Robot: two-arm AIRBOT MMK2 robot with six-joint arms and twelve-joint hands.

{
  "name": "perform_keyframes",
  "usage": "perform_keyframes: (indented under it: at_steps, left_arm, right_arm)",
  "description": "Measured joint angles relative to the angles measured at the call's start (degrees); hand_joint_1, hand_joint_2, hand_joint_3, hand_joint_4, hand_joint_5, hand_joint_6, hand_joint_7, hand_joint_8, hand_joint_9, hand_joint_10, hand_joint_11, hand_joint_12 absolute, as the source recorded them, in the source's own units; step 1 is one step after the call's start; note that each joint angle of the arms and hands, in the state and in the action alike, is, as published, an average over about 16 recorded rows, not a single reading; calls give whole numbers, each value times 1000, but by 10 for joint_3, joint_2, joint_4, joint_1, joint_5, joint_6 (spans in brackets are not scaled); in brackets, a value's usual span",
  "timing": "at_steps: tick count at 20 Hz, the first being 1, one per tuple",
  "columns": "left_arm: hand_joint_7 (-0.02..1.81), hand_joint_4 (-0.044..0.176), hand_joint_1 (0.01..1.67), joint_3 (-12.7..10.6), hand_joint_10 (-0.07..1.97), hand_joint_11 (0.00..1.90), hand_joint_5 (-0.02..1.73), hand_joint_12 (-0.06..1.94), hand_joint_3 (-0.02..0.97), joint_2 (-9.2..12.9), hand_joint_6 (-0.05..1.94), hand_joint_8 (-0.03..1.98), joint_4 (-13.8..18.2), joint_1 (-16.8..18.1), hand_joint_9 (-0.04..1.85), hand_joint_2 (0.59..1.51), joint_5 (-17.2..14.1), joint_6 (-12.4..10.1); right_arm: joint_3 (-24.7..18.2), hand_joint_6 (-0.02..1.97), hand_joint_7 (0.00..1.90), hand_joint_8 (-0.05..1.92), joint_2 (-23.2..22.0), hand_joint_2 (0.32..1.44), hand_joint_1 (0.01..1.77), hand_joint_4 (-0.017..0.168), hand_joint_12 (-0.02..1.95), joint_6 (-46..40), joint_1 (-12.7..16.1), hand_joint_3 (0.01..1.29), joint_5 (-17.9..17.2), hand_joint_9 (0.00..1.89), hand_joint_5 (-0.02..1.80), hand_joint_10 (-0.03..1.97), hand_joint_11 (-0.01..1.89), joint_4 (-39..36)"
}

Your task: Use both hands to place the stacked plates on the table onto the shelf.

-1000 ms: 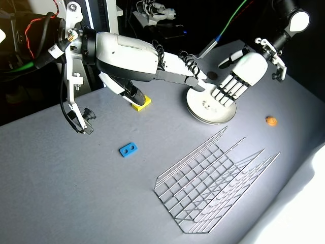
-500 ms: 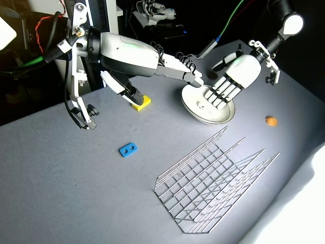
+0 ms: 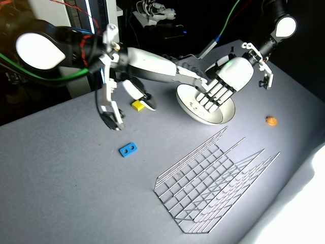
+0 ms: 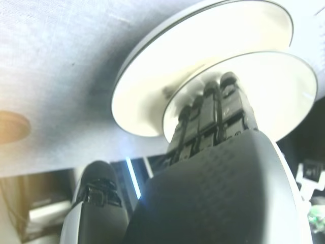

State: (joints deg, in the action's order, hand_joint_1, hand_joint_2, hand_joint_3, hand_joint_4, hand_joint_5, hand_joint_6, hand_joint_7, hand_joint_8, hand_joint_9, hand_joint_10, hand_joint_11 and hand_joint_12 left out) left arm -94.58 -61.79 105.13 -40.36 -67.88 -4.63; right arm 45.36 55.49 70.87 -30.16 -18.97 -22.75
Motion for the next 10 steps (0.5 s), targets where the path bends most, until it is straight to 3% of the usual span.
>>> perform_keyframes:
  at_steps: [10]
  left_arm:
    - [-12,-1,15,5,-1,14,-7,-5,14,-4,-16,-16,2,5,21,1163,6,-2]
  right_arm:
    - [69,22,32,16,117,1013,1180,2,445,34,-3,17,31,34,26,13,13,59]
